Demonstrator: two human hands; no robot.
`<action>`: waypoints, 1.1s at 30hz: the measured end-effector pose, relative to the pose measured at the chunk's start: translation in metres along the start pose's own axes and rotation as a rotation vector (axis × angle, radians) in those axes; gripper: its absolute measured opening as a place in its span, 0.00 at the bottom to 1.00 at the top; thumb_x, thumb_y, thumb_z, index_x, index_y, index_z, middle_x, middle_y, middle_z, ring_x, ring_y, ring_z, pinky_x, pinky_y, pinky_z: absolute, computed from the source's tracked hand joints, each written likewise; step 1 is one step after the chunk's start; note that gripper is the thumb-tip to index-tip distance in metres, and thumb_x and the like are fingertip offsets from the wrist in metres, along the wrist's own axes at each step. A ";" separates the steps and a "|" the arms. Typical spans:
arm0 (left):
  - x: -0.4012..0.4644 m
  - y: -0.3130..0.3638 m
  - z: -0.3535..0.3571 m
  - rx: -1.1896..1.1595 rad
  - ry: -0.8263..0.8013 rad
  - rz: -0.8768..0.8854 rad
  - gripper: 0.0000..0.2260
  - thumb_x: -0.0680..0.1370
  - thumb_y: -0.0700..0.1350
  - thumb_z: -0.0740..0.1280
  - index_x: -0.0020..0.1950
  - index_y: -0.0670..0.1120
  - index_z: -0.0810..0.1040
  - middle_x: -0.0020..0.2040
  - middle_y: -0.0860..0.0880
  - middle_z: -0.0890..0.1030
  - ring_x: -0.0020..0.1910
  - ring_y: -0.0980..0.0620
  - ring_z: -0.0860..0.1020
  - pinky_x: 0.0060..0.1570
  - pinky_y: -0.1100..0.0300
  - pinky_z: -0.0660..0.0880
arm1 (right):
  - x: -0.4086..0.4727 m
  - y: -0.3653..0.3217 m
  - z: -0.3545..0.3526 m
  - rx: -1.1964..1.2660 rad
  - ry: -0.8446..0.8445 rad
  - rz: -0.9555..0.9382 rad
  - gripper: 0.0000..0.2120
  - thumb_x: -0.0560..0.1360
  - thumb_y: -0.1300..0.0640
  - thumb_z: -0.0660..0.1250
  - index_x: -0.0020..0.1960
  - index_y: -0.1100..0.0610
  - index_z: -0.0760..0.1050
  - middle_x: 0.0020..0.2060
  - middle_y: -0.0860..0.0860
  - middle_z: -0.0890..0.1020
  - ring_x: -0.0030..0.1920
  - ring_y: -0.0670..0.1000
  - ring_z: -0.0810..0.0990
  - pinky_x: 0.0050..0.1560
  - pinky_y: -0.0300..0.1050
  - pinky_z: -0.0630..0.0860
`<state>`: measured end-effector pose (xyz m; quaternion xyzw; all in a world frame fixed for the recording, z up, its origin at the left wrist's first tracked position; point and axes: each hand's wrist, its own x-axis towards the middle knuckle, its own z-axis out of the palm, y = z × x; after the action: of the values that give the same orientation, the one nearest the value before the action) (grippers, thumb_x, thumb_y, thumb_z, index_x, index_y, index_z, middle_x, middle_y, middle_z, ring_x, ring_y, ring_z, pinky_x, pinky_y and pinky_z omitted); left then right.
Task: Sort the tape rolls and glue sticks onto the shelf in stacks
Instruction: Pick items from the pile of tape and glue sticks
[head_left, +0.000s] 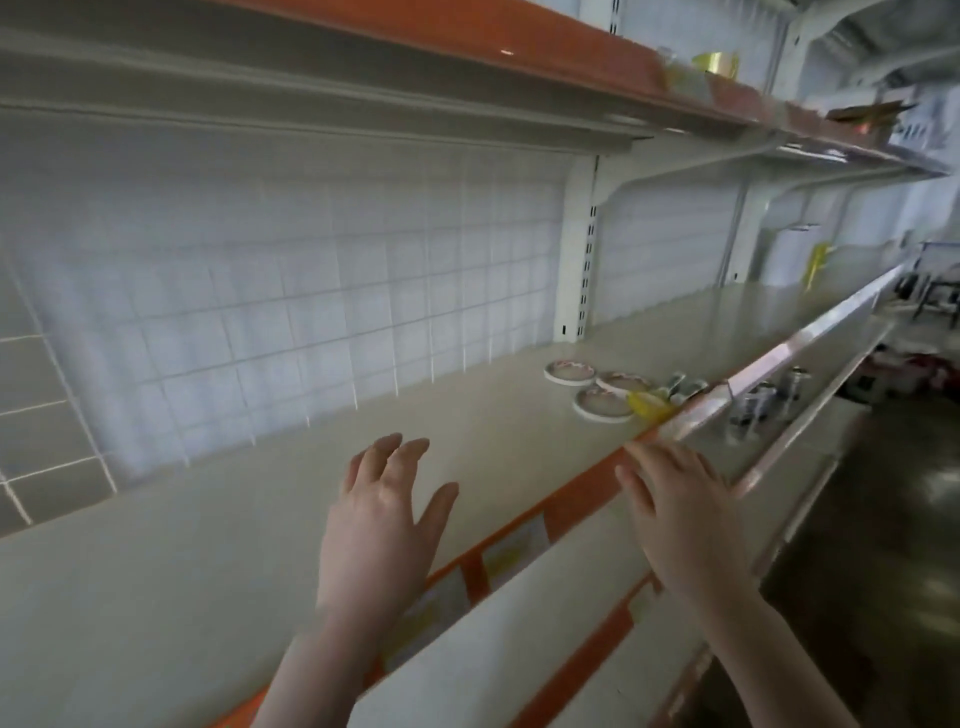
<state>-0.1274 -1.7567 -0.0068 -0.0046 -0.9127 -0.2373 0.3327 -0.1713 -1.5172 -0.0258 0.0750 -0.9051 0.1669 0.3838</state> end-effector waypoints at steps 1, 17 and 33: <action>0.011 0.008 0.011 -0.008 -0.017 -0.007 0.20 0.74 0.52 0.67 0.64 0.47 0.74 0.65 0.47 0.73 0.65 0.46 0.69 0.58 0.52 0.70 | 0.011 0.014 0.004 0.004 0.001 0.001 0.11 0.74 0.55 0.62 0.52 0.59 0.78 0.45 0.54 0.81 0.45 0.54 0.80 0.44 0.52 0.78; 0.105 0.122 0.211 0.134 0.032 -0.202 0.23 0.73 0.59 0.63 0.61 0.46 0.77 0.60 0.46 0.77 0.59 0.43 0.74 0.57 0.52 0.71 | 0.178 0.250 0.111 0.199 -0.059 -0.151 0.07 0.71 0.67 0.69 0.48 0.64 0.80 0.41 0.61 0.81 0.40 0.64 0.79 0.42 0.58 0.77; 0.133 0.182 0.291 0.105 -0.185 -0.232 0.25 0.71 0.64 0.58 0.62 0.53 0.77 0.61 0.57 0.77 0.60 0.60 0.71 0.57 0.63 0.71 | 0.242 0.311 0.161 0.541 -0.609 -0.438 0.15 0.77 0.54 0.62 0.62 0.55 0.76 0.53 0.49 0.81 0.53 0.47 0.77 0.54 0.40 0.72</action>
<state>-0.3765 -1.4880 -0.0410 0.0963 -0.9449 -0.2248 0.2175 -0.5295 -1.2872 -0.0325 0.4075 -0.8633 0.2827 0.0931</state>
